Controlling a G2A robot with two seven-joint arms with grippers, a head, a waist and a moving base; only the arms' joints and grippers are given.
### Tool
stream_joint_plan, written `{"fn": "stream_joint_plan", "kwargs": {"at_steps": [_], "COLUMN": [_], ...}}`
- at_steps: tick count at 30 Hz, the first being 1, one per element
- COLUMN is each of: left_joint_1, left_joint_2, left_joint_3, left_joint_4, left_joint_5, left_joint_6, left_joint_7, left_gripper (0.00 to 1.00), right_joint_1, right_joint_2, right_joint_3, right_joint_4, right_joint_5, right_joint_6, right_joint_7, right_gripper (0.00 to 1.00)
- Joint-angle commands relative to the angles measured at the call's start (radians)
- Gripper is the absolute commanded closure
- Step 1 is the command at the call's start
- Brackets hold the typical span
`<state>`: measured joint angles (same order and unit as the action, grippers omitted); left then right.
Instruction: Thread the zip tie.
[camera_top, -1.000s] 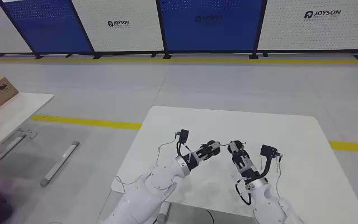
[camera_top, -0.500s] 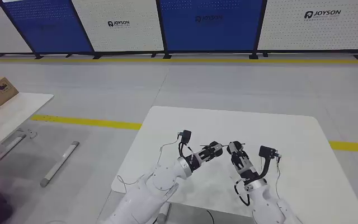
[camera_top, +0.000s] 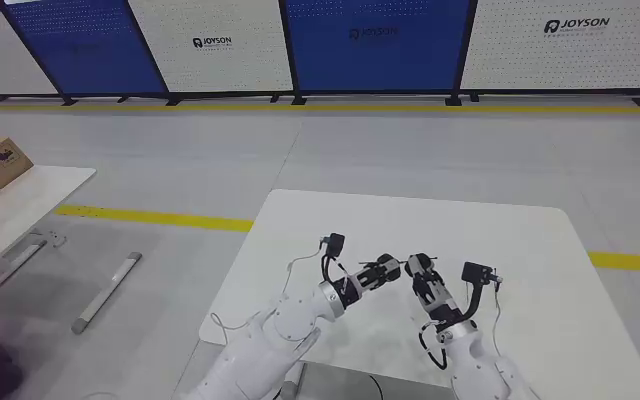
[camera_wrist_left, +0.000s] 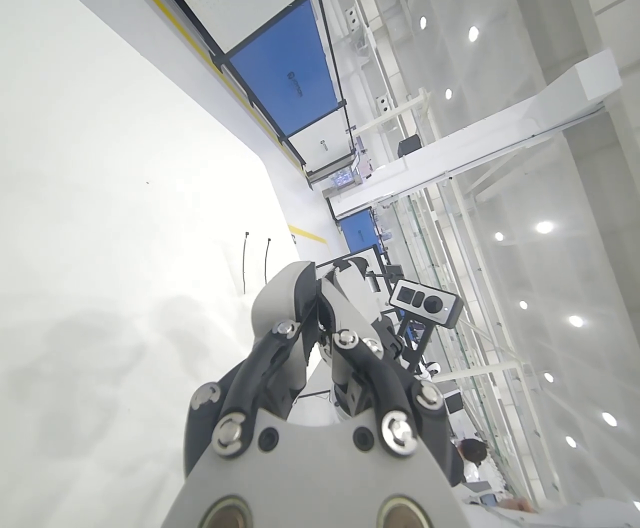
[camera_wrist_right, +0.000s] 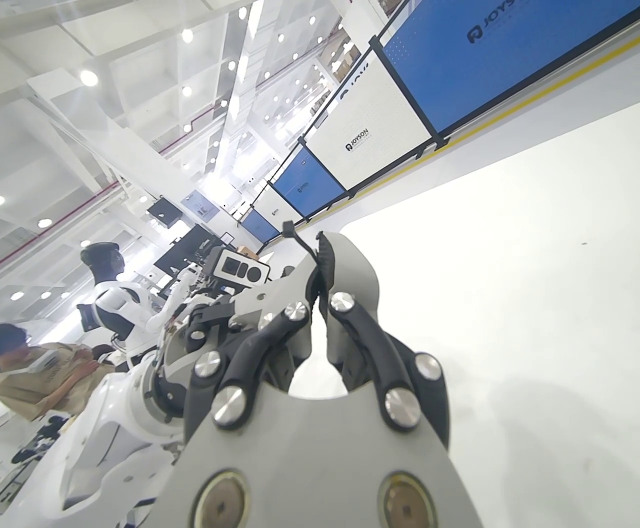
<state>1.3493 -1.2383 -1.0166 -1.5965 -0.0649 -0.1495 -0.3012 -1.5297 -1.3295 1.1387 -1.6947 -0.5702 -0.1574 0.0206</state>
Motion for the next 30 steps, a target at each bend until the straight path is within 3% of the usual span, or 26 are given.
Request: {"fn": "stream_joint_plan", "kwargs": {"at_steps": [1,15,17,18,20,29,30], "left_joint_1": [0.002,0.008,0.008,0.008,0.009,0.014,0.015], "left_joint_2": [0.001,0.003,0.004,0.004,0.004,0.006,0.007], "left_joint_3": [0.0,0.001,0.001,0.001,0.001,-0.005,-0.006], "left_joint_4": [-0.001,-0.003,-0.003,-0.004,-0.004,-0.01,-0.011], "left_joint_5": [-0.001,0.004,0.003,0.003,0.002,-0.007,-0.007], "left_joint_6": [-0.005,-0.006,-0.005,-0.004,-0.005,-0.009,-0.01], "left_joint_7": [-0.003,-0.001,0.0,0.0,0.001,0.001,0.001], "left_gripper": [1.0,1.0,0.69,0.6,0.53,0.59,0.64], "right_joint_1": [0.0,-0.008,-0.009,-0.01,-0.01,-0.009,-0.008], "right_joint_2": [0.0,0.002,0.002,0.002,0.002,0.001,0.001], "right_joint_3": [0.001,0.014,0.014,0.014,0.013,0.016,0.017], "right_joint_4": [0.001,-0.003,-0.004,-0.004,-0.004,0.003,0.004], "right_joint_5": [0.002,0.038,0.037,0.035,0.031,0.018,0.016], "right_joint_6": [-0.001,-0.017,-0.016,-0.015,-0.012,0.005,0.007], "right_joint_7": [0.005,0.034,0.033,0.032,0.029,0.013,0.01], "right_gripper": [1.0,1.0,1.0,1.0,1.0,1.0,1.0]}}
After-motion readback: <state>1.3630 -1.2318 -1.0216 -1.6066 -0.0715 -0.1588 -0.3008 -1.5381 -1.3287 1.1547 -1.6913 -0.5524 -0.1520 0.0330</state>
